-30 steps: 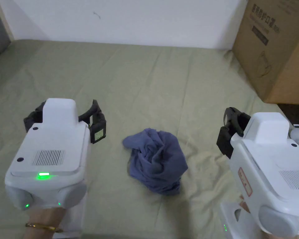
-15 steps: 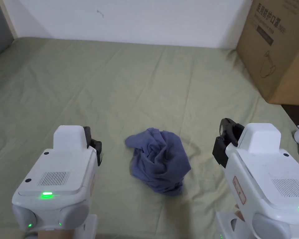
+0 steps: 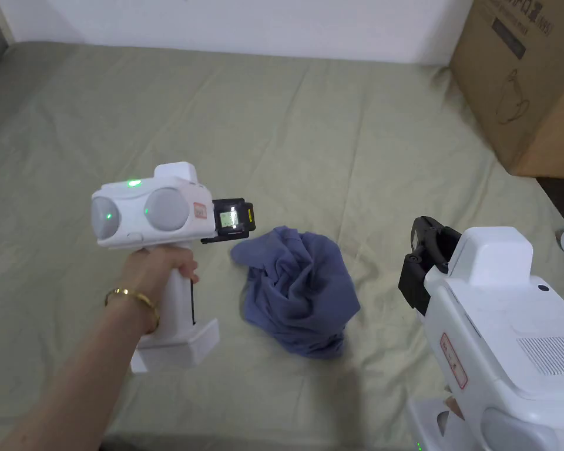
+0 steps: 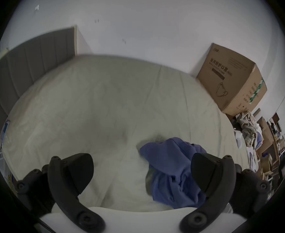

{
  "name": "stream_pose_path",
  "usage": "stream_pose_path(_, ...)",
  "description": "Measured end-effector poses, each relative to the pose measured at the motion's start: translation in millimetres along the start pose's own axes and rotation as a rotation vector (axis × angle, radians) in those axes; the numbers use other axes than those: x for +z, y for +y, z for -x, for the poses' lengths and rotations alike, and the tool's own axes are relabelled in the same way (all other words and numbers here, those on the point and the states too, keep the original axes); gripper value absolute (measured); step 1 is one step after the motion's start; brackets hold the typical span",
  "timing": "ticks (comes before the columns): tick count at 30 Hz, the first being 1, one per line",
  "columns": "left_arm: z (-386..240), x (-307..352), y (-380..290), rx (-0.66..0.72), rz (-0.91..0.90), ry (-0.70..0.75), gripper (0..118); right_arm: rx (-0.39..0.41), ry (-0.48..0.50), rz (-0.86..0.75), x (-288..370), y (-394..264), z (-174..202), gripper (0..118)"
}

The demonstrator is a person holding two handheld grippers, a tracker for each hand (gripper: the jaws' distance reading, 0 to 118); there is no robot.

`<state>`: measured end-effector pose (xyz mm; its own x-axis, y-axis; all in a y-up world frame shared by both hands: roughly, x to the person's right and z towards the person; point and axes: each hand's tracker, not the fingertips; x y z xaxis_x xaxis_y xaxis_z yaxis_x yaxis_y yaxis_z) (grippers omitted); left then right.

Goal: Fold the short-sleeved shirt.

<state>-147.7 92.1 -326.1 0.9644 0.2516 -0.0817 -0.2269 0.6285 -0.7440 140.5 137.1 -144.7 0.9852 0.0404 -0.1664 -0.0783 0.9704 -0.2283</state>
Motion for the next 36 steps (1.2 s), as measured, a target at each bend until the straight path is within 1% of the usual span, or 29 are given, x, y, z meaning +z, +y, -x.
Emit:
stream_pose_path(4,-16.0,-66.6,18.3,-0.045,0.192,0.102,118,-0.005,-0.005,0.026,-8.5,-4.0,-4.6,0)
stream_pose_path(8,-28.4,-112.0,22.4,-0.036,0.293,0.148,118,-0.007,-0.029,0.062,-16.5,-9.2,-13.1,0)
stream_pose_path(10,-31.3,-123.7,19.0,-0.036,0.340,0.152,113,-0.014,-0.037,0.077,-20.2,-11.8,-18.3,0)
stream_pose_path(11,-33.6,-130.2,18.3,-0.035,0.346,0.155,107,-0.015,-0.044,0.085,-22.1,-13.2,-20.7,0)
stream_pose_path(12,-36.1,-135.0,17.3,-0.032,0.352,0.152,96,-0.016,-0.050,0.091,-23.7,-14.3,-22.7,0)
stream_pose_path(13,-35.2,-135.9,14.8,-0.024,0.364,0.139,96,-0.018,-0.055,0.096,-24.9,-15.4,-24.6,0)
stream_pose_path(14,-37.8,-138.7,12.9,-0.012,0.385,0.111,93,-0.020,-0.059,0.100,-26.0,-16.4,-26.4,0)
stream_pose_path(15,-40.8,-141.7,11.0,-0.005,0.413,0.081,82,-0.021,-0.064,0.105,-26.8,-17.3,-27.5,0)
stream_pose_path(16,-41.1,-140.5,8.7,-0.004,0.428,0.066,69,-0.022,-0.068,0.108,-27.3,-18.1,-28.4,0)
stream_pose_path(17,-42.3,-139.6,7.9,0.008,0.435,0.029,48,-0.024,-0.071,0.111,-27.6,-18.6,-29.2,0)
stream_pose_path(18,-43.7,-138.2,8.7,0.023,0.430,0.013,18,-0.027,-0.073,0.114,-27.6,-18.7,-29.8,0)
stream_pose_path(19,-46.6,-135.9,9.3,0.029,0.424,0.028,7,-0.031,-0.074,0.115,-27.3,-18.7,-30.1,0)
stream_pose_path(20,-48.8,-131.4,10.7,0.024,0.410,0.039,6,-0.031,-0.075,0.115,-26.8,-18.7,-30.0,0)
stream_pose_path(23,-52.8,-111.3,16.0,-0.084,0.345,0.020,5,-0.024,-0.071,0.113,-24.8,-16.4,-29.3,0)
stream_pose_path(26,-43.5,-76.1,27.9,-0.057,0.214,-0.014,4,-0.013,-0.063,0.121,-25.5,-12.9,-27.7,0)
stream_pose_path(28,-34.1,-51.1,35.5,-0.002,0.152,-0.056,4,-0.010,-0.037,0.172,-30.6,-11.6,-27.5,0)
stream_pose_path(29,-27.4,-41.9,40.6,0.019,0.127,-0.070,4,-0.018,-0.016,0.215,-35.0,-11.7,-27.8,4)
stream_pose_path(30,-24.1,-32.0,42.7,0.025,0.104,-0.076,4,-0.008,0.008,0.279,-40.2,-12.0,-28.0,29)
stream_pose_path(32,-19.9,-16.8,44.5,-0.001,0.087,-0.072,4,-0.006,0.079,0.365,-53.6,-22.3,-32.3,93)
stream_pose_path(33,-16.8,-14.1,47.6,-0.013,0.069,-0.065,4,0.011,0.105,0.423,-59.6,-26.5,-32.4,116)
stream_pose_path(35,-11.7,-4.5,47.8,-0.035,0.042,-0.051,4,0.051,0.144,0.470,-64.3,-39.4,-27.9,117)
stream_pose_path(36,-8.4,-0.4,47.6,-0.038,0.033,-0.047,4,0.109,0.142,0.481,-68.6,-48.0,-24.1,117)
